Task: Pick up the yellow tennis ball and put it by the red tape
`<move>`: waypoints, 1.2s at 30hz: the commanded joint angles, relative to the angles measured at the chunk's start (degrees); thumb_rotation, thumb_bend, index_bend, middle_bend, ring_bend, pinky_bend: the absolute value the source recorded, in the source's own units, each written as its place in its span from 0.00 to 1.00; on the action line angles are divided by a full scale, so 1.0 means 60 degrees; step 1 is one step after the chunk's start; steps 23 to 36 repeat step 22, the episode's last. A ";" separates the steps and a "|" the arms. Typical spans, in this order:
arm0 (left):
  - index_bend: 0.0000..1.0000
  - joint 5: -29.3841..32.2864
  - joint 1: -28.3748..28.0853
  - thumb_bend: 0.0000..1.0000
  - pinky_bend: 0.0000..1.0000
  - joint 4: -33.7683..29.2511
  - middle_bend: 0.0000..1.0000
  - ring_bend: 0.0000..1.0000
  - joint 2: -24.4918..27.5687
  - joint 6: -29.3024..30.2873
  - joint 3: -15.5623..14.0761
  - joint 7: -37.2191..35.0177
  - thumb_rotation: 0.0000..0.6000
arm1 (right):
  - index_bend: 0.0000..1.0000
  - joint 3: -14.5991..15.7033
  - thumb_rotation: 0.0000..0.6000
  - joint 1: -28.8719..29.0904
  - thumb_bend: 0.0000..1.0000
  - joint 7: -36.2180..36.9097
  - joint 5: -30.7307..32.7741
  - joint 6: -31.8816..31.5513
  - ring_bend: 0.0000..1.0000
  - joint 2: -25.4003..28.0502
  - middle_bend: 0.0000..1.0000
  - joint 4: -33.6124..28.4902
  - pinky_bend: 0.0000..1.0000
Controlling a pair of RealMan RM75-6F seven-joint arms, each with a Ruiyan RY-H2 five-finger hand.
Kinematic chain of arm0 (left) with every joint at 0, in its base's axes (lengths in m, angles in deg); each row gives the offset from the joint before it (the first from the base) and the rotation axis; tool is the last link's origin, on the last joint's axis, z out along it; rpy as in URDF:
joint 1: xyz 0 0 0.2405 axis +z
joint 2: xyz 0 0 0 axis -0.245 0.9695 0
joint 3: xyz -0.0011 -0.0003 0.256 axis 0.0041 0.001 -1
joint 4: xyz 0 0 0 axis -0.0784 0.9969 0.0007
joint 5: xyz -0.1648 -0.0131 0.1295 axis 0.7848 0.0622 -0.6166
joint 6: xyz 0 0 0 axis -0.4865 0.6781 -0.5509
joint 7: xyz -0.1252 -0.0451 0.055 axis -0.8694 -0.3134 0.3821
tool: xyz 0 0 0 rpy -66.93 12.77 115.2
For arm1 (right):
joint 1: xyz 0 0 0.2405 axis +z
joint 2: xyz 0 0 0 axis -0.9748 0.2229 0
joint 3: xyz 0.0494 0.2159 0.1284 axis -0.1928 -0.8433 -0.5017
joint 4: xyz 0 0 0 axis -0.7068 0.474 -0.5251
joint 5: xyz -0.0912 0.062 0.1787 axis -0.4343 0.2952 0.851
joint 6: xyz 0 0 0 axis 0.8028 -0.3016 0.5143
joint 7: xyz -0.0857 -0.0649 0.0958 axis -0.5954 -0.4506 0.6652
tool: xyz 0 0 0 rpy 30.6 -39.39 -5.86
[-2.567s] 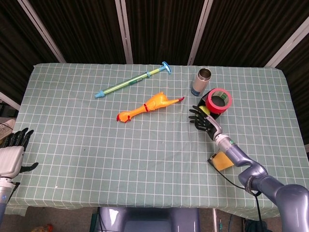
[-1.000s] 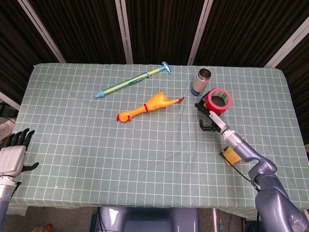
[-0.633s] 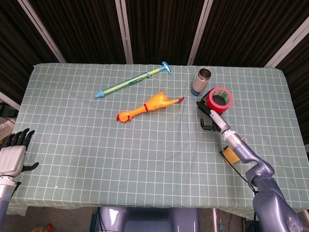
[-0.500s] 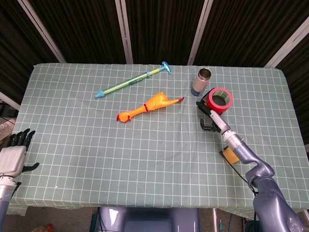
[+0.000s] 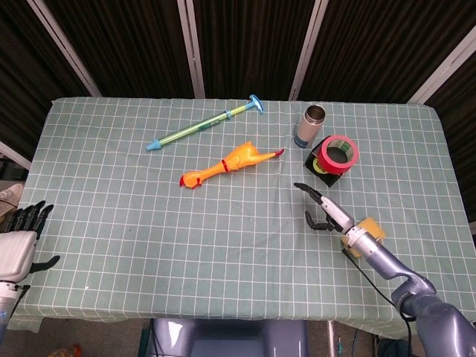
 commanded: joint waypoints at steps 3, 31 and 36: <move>0.00 -0.0476 0.0194 0.13 0.00 -0.0277 0.00 0.00 0.0226 0.0355 -0.0181 -0.0171 1.00 | 0.00 0.0088 1.00 -0.1412 0.64 -0.4369 0.0030 -0.1884 0.04 0.2023 0.06 -0.4138 0.00; 0.00 -0.1087 0.0518 0.13 0.00 -0.0788 0.00 0.00 0.0582 0.0892 -0.0376 -0.0157 1.00 | 0.00 -0.0824 1.00 -0.5228 0.45 -1.5211 0.3161 -0.4567 0.00 0.4910 0.00 -0.9333 0.00; 0.00 -0.1087 0.0518 0.13 0.00 -0.0788 0.00 0.00 0.0582 0.0892 -0.0376 -0.0157 1.00 | 0.00 -0.0824 1.00 -0.5228 0.45 -1.5211 0.3161 -0.4567 0.00 0.4910 0.00 -0.9333 0.00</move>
